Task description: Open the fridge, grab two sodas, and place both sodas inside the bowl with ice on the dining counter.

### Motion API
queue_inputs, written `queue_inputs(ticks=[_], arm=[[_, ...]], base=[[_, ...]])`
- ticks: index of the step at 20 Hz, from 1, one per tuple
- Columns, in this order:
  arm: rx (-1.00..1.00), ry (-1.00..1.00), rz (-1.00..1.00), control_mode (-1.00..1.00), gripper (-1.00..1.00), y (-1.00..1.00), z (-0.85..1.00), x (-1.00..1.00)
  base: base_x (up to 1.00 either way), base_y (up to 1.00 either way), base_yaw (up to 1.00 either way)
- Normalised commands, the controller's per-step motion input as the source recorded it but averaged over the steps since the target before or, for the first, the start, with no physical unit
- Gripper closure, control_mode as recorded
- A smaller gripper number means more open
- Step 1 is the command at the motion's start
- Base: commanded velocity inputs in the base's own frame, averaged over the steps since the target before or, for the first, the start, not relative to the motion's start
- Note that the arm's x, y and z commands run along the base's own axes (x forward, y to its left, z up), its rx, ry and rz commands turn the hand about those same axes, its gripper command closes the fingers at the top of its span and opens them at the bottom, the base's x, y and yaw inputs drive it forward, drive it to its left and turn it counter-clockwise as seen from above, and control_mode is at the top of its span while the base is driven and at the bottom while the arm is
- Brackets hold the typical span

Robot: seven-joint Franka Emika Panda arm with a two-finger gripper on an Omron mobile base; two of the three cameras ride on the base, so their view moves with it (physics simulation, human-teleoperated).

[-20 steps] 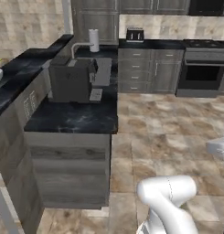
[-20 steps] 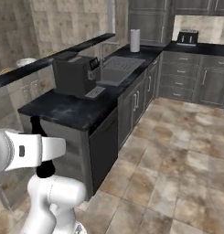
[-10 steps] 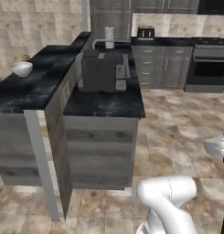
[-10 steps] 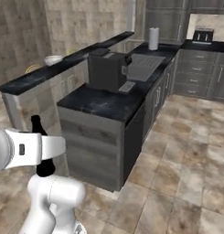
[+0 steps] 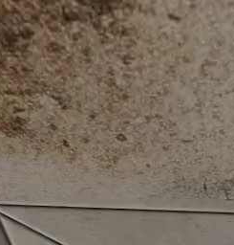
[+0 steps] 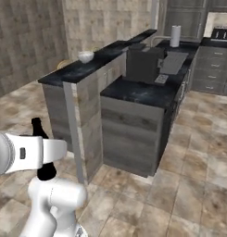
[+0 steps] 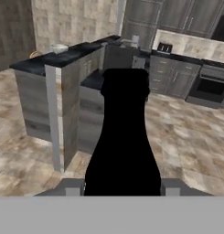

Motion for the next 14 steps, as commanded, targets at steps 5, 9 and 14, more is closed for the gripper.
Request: queue_inputs(ticks=[5, 9, 14], arm=[[0.00, 0.00, 0.00, 1.00, 1.00, 0.00, 0.00, 0.00], [0.00, 0.00, 0.00, 1.00, 1.00, 0.00, 0.00, 0.00], [0.00, 0.00, 0.00, 1.00, 1.00, 0.00, 0.00, 0.00]], base=[[-0.01, 1.00, 0.00], [0.37, 1.00, -0.05], [0.61, 1.00, -0.10]])
